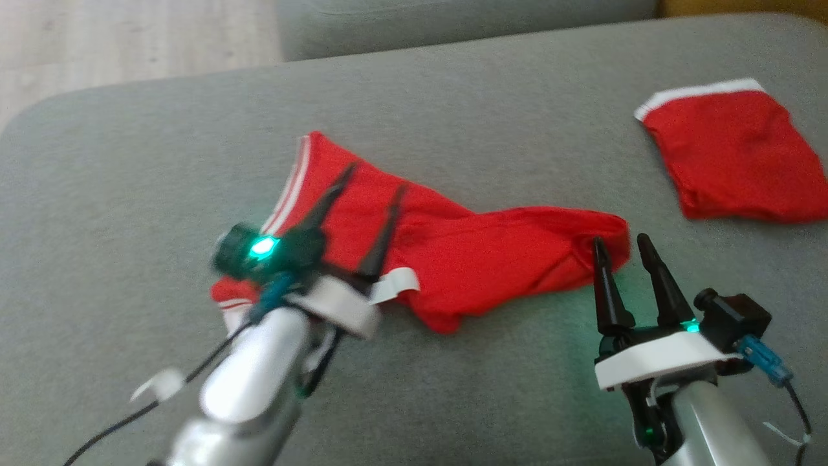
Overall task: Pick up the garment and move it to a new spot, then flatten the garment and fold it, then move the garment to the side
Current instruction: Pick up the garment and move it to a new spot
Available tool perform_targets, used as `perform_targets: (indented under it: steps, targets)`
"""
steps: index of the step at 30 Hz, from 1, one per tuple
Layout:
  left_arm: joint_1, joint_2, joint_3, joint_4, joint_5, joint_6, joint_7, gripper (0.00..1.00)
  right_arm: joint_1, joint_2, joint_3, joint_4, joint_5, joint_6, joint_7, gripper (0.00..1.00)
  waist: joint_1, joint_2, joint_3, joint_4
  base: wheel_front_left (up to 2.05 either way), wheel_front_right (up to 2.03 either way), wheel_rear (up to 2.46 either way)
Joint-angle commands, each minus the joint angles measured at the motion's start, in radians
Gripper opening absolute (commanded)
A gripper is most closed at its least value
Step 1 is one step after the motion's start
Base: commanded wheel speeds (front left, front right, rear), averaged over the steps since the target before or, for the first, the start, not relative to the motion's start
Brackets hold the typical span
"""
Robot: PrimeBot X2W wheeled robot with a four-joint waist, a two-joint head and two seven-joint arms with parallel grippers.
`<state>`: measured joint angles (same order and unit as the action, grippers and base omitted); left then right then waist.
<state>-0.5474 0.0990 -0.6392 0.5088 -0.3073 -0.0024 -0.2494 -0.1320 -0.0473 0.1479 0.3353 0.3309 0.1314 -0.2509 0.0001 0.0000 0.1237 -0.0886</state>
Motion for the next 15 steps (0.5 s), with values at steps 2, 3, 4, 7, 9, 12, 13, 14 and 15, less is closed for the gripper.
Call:
perform_targets:
  steps: [2,3,4,7,9,12,13,14,15]
  targets:
    - [0.058,0.057,0.09,-0.055,-0.033,0.029,-0.011,1.0,-0.006,-0.003,0.012,-0.037,-0.01,-0.001,-0.011,1.0,-0.0001,0.0,-0.04,0.072,0.0,0.0,0.0]
    - [0.088,0.071,0.11,-0.074,-0.038,0.038,-0.012,1.0,-0.001,-0.003,0.009,-0.038,-0.01,-0.001,-0.011,1.0,-0.0001,0.0,-0.044,0.085,0.0,0.0,0.0]
    - [0.121,0.084,0.127,-0.095,-0.043,0.045,-0.012,1.0,0.005,-0.003,0.007,-0.039,-0.01,-0.001,-0.011,1.0,-0.0001,0.0,-0.048,0.097,0.0,0.0,0.0]
    - [0.225,0.111,0.166,-0.155,-0.05,0.058,-0.012,1.0,0.022,-0.003,0.001,-0.04,-0.014,-0.001,-0.011,1.0,-0.0001,0.0,-0.057,0.13,0.0,0.0,0.0]
    - [0.289,0.118,0.186,-0.186,-0.054,0.064,-0.012,1.0,0.031,-0.003,-0.002,-0.039,-0.015,-0.001,-0.011,1.0,-0.0001,0.0,-0.061,0.146,0.0,0.0,0.0]
    - [0.334,0.12,0.199,-0.205,-0.056,0.065,-0.012,1.0,0.034,-0.003,-0.004,-0.04,-0.016,-0.001,-0.011,1.0,-0.0001,0.0,-0.061,0.157,0.0,0.0,0.0]
    - [0.348,0.12,0.202,-0.212,-0.053,0.064,-0.012,1.0,0.036,-0.003,-0.005,-0.04,-0.016,-0.001,-0.011,1.0,-0.0001,0.0,-0.062,0.161,0.0,0.0,0.0]
    - [0.358,0.12,0.204,-0.217,-0.05,0.063,-0.012,1.0,0.036,-0.003,-0.004,-0.039,-0.016,-0.001,-0.011,1.0,-0.0001,0.0,-0.063,0.163,0.0,0.0,0.0]
    - [0.364,0.118,0.206,-0.221,-0.048,0.062,-0.012,1.0,0.036,-0.003,-0.003,-0.039,-0.016,-0.001,-0.011,1.0,-0.0001,0.0,-0.063,0.165,0.0,0.0,0.0]
